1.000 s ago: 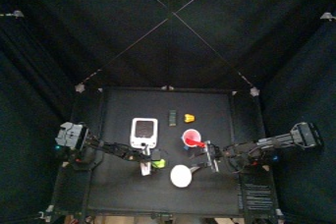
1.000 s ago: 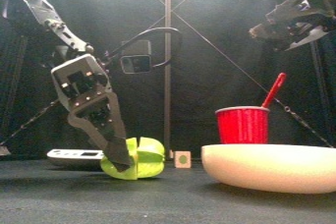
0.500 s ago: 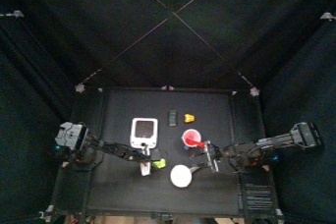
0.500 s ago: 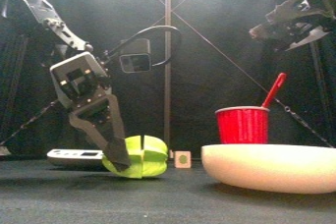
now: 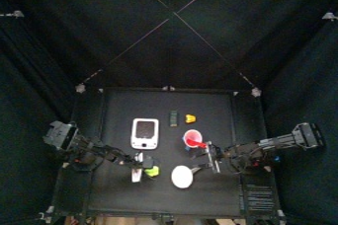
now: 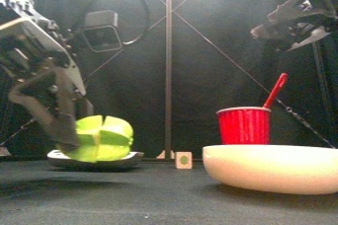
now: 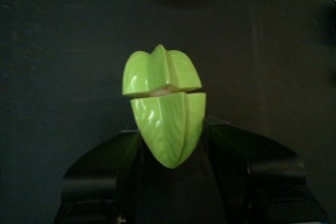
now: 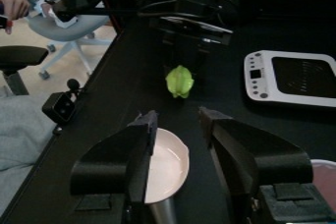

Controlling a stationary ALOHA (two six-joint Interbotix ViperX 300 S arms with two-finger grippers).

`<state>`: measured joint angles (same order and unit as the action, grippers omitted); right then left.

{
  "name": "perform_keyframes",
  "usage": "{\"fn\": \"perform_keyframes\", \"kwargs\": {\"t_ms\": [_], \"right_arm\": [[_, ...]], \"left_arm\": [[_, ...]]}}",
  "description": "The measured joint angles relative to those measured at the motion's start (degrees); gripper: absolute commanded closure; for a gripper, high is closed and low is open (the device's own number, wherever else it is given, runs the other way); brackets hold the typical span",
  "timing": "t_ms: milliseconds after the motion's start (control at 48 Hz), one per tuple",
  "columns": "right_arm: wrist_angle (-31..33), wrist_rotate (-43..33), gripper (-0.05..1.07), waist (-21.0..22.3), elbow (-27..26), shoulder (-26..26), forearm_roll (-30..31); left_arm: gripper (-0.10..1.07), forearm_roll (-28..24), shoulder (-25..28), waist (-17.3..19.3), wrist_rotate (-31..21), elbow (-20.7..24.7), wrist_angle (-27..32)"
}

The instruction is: Place starfruit left of pan

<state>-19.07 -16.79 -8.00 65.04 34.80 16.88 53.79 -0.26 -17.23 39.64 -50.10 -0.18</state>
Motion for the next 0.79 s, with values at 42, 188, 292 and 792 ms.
{"fn": "perform_keyframes", "kwargs": {"t_ms": [42, 188, 292, 792], "right_arm": [[-0.1, 0.0, 0.25, 0.0, 0.0, 0.0, 0.1], [-0.1, 0.0, 0.25, 0.0, 0.0, -0.1, 0.1], [0.0, 0.0, 0.25, 0.0, 0.0, -0.3, 0.1], [0.0, 0.0, 0.25, 0.0, 0.0, -1.2, 0.1]], "left_arm": [[0.25, 0.1, -0.6, -0.9, 0.1, -0.3, 0.2], [0.25, 2.2, -2.1, -2.2, -0.2, -1.8, 0.7], [0.25, 4.5, -2.5, -2.2, -0.4, -3.3, 0.6], [0.04, 6.3, -2.5, -1.2, -0.4, -4.7, 0.4]]}}
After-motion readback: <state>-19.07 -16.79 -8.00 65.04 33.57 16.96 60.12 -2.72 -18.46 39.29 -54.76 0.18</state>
